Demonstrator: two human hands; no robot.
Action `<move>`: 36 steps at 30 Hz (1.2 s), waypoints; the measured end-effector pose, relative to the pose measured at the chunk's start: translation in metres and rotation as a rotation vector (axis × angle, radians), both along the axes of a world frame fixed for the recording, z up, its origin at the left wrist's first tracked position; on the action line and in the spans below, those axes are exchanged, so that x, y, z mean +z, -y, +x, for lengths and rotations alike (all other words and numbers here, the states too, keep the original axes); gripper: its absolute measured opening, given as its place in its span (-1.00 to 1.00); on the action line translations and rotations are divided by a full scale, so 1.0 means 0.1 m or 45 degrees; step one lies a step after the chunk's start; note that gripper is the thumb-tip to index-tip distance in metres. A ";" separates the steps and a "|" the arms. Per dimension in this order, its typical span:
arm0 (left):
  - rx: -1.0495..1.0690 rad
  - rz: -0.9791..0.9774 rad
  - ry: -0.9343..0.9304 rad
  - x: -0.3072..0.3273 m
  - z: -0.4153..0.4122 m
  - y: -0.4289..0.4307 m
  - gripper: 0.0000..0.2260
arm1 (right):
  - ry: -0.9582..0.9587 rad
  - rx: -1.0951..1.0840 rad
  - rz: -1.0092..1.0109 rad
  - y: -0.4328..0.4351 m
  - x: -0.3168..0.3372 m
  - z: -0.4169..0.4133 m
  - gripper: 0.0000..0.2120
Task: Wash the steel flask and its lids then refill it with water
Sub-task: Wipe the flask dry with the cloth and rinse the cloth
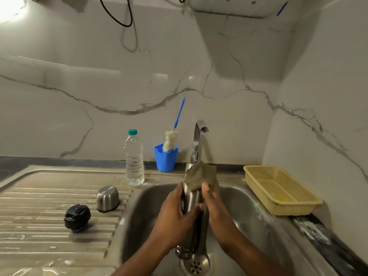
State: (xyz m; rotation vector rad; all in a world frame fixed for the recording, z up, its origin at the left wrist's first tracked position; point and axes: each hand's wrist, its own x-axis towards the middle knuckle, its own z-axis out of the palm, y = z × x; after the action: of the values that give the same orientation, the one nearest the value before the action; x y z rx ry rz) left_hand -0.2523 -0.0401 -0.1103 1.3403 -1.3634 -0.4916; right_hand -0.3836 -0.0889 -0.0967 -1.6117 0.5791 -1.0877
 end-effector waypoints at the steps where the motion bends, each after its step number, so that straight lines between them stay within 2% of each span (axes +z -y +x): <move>1: -0.030 -0.001 0.006 0.01 -0.02 -0.01 -0.58 | 0.038 -0.034 0.016 0.03 0.01 0.00 -0.46; 5: -0.178 0.029 -0.039 0.05 -0.11 -0.05 -0.61 | 0.118 -0.185 0.036 0.13 0.01 -0.07 -0.40; 7: -0.233 0.045 -0.186 0.07 -0.12 -0.08 -0.63 | 0.066 -0.138 0.109 0.15 -0.02 -0.08 -0.44; 11: -0.137 -0.007 -0.549 0.13 0.03 -0.05 -0.65 | -0.103 0.061 0.111 0.04 -0.08 -0.02 -0.62; 13: -0.123 -0.038 -0.702 0.17 0.10 -0.03 -0.63 | -0.187 0.132 0.057 -0.03 -0.05 0.00 -0.66; 16: -0.144 -0.032 -0.904 0.22 0.14 -0.05 -0.59 | -0.268 0.140 -0.164 -0.09 -0.04 -0.01 -0.55; 19: -0.229 -0.006 -0.954 0.24 0.11 -0.07 -0.57 | -0.356 0.047 -0.413 -0.09 0.00 -0.05 -0.48; 22: -0.302 0.040 -0.961 0.24 0.04 -0.09 -0.54 | -0.407 0.021 -0.474 -0.02 0.00 -0.07 -0.45; 25: -0.257 0.043 -1.009 0.22 0.05 -0.08 -0.52 | -0.387 0.070 -0.348 0.00 -0.02 -0.06 -0.45; 28: -0.117 -0.020 -1.148 0.24 0.19 -0.05 -0.58 | -0.407 0.142 -0.257 -0.04 -0.02 -0.05 -0.56; 30: -0.038 -0.058 -1.278 0.29 0.32 -0.04 -0.59 | -0.451 0.158 -0.352 -0.07 -0.01 -0.05 -0.55; 33: 0.027 -0.088 -1.429 0.35 0.44 -0.03 -0.65 | -0.563 0.143 -0.626 -0.08 -0.02 -0.06 -0.45; 36: 0.033 -0.094 -1.491 0.34 0.42 -0.03 -0.66 | -0.627 0.123 -0.805 -0.03 -0.05 -0.05 -0.41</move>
State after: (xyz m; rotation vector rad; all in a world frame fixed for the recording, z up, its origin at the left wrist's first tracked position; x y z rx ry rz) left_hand -0.2099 -0.0367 -0.0762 0.7396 -0.3766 -0.9848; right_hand -0.3887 -0.0859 -0.1017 -2.4703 0.4860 -0.8387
